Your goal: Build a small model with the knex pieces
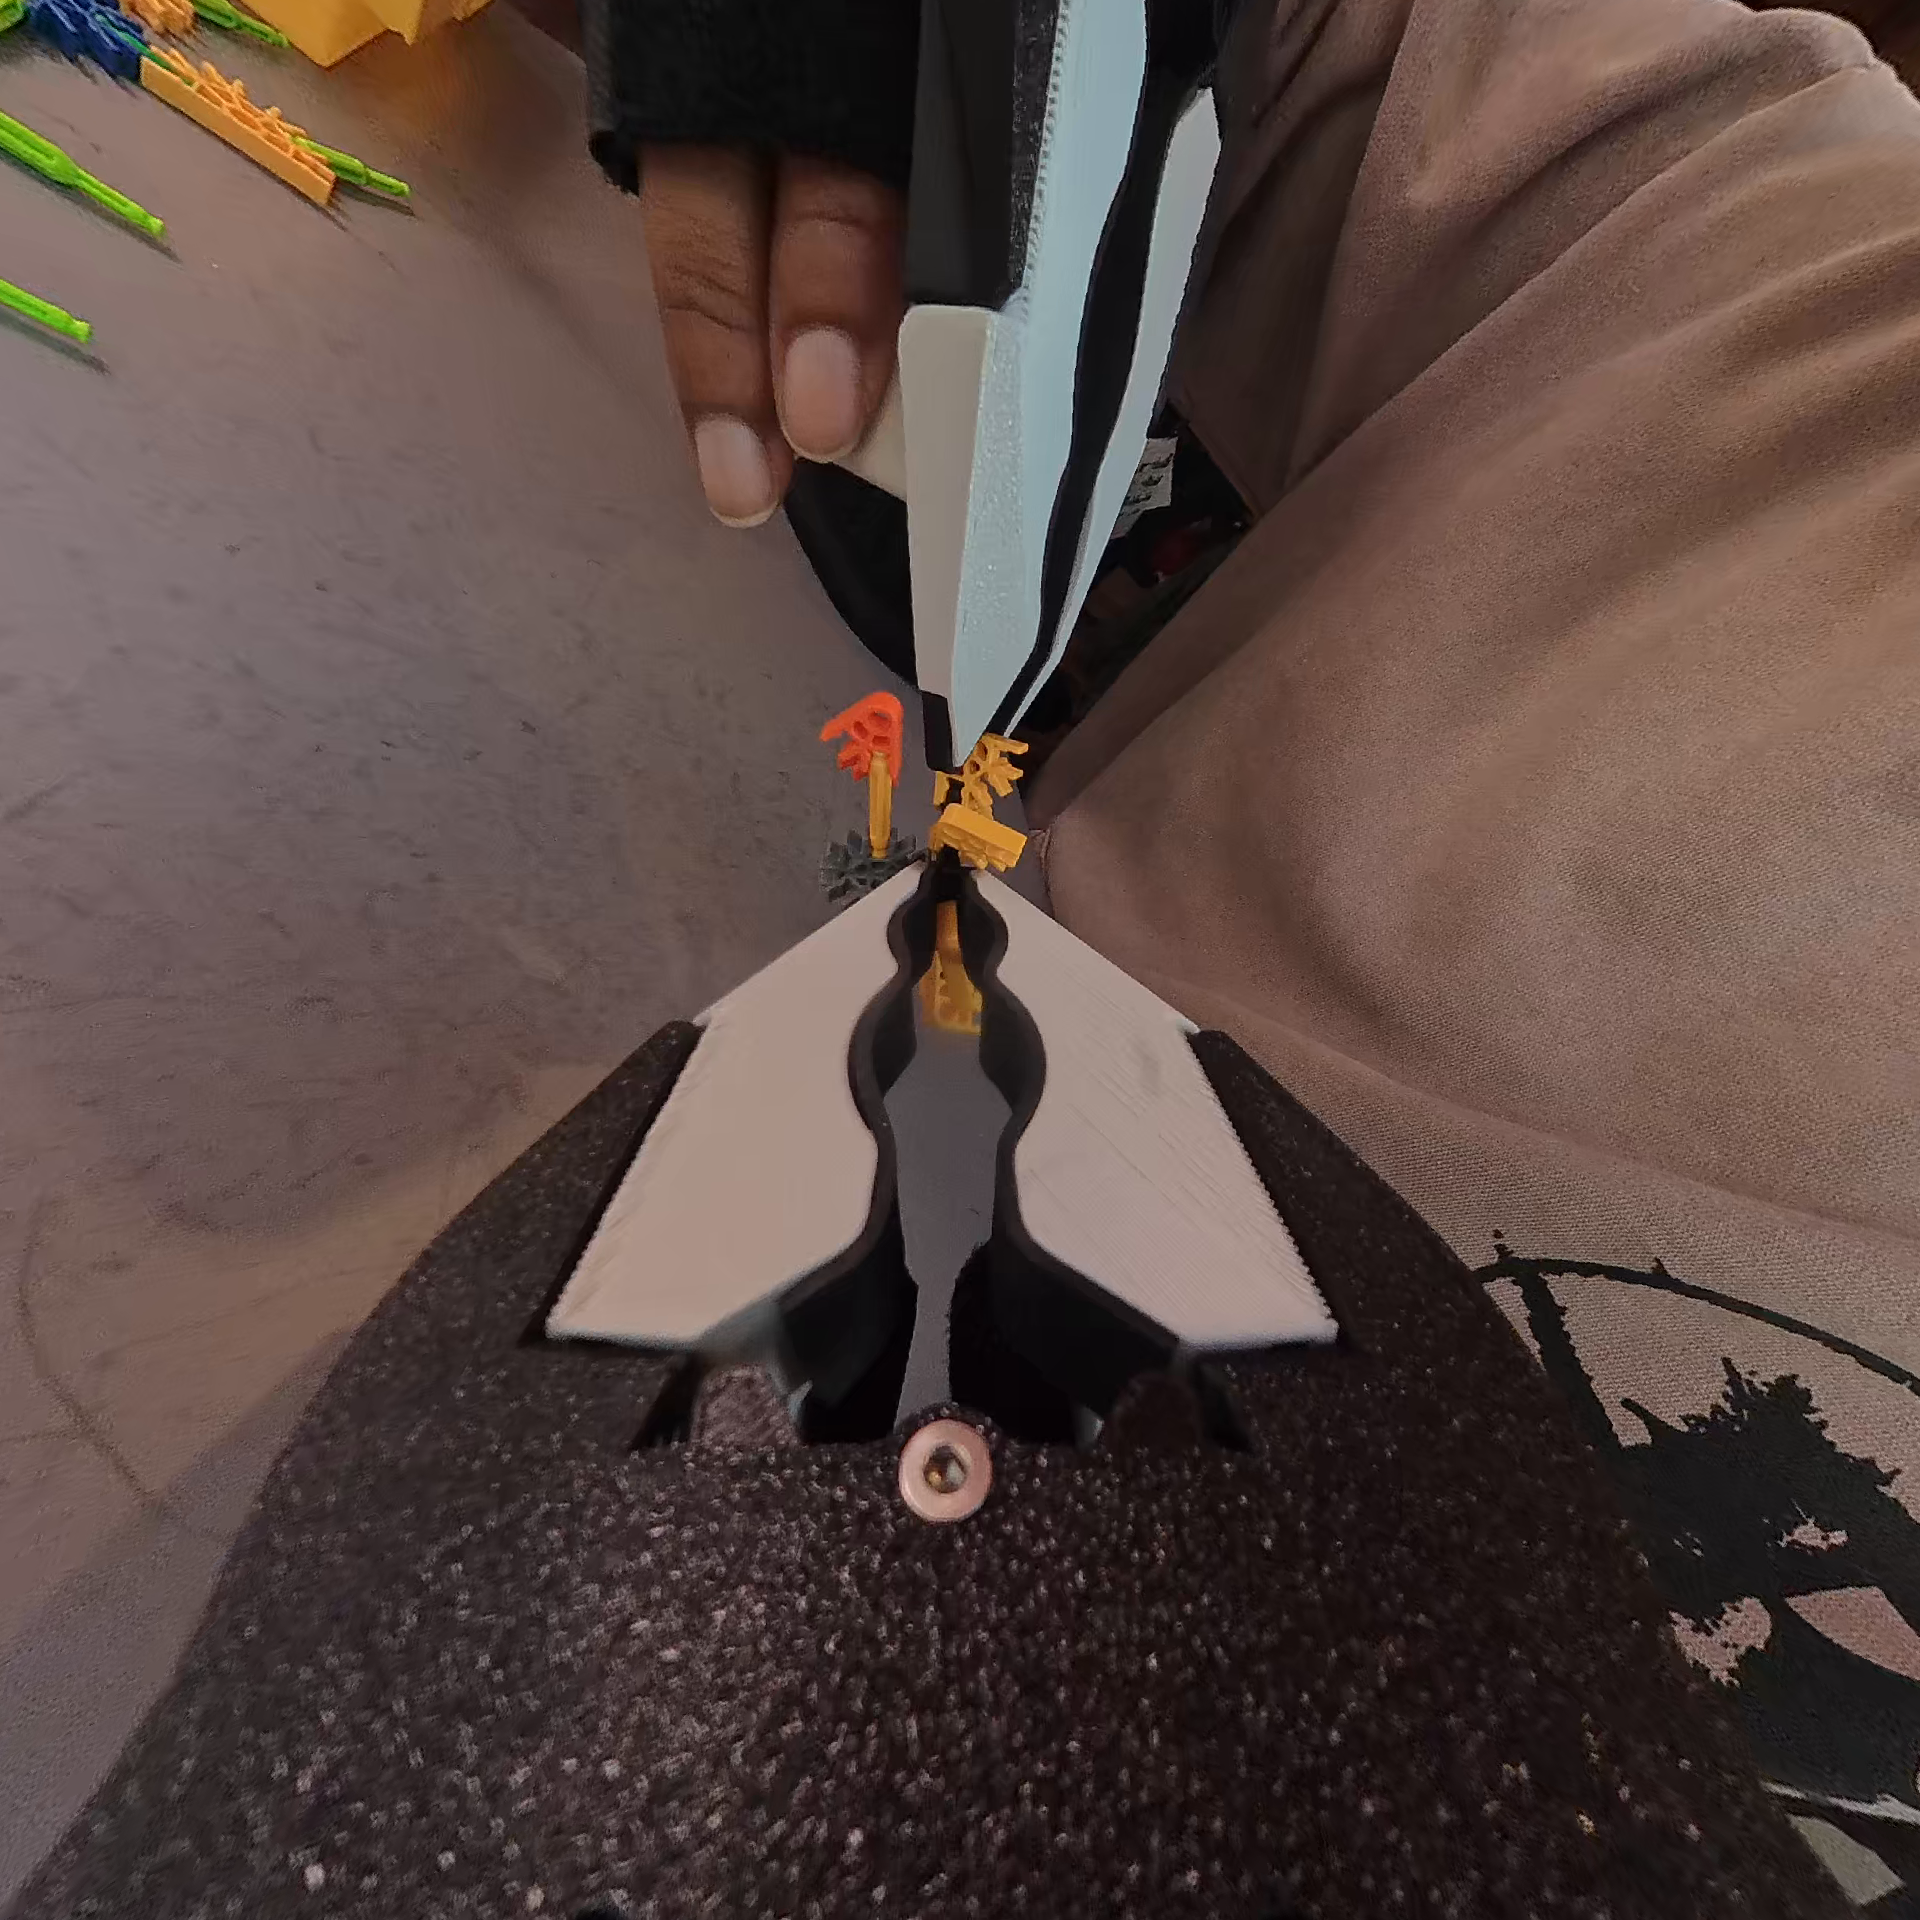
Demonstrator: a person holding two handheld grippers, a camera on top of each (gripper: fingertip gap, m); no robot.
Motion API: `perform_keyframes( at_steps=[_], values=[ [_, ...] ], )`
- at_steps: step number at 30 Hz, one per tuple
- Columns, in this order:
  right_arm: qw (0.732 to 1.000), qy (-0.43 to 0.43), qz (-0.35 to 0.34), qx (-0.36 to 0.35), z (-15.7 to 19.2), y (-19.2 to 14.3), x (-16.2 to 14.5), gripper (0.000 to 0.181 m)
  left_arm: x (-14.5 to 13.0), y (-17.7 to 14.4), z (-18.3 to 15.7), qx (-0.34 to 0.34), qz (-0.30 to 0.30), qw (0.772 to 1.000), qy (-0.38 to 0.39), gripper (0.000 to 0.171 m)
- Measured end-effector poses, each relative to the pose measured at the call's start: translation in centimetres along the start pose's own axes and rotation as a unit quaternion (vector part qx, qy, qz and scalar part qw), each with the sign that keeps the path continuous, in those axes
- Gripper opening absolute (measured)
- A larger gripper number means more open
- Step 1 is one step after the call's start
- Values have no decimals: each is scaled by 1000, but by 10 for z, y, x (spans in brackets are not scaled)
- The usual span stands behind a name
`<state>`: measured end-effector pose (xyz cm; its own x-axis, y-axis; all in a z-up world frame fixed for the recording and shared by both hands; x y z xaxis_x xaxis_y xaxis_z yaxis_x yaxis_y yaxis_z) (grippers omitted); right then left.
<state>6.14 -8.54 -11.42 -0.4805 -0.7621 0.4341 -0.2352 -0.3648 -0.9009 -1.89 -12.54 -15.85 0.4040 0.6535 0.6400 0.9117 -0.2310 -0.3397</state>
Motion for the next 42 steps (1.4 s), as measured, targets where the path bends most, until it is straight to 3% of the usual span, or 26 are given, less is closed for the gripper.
perform_keyframes(
  at_steps=[25,34,38,42],
  values=[
    [990,132,-27,45,5,5,-4,7,-1,4,-3,6,12,1000,9,3],
    [982,168,-85,-6,5,-5,-1,13,-2,5,-2,14,19,1000,10,3],
    [977,192,-95,2,-3,-5,1,15,-4,9,-1,21,30,999,10,3],
    [977,198,-60,55,-8,8,2,15,-6,10,1,31,37,999,10,3]
  ],
)
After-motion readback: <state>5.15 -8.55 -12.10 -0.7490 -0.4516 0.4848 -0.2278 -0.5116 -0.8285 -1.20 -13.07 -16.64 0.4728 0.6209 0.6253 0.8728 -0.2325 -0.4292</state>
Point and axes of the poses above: each gripper's, where its closed fingertips meet, y out along the fingers, x out of its top, z = x × y across the jaws, the point moved 6 cm from there along -y, back along the fingers, and after that the axes turned 13 degrees about z, right-handed, at the moved point
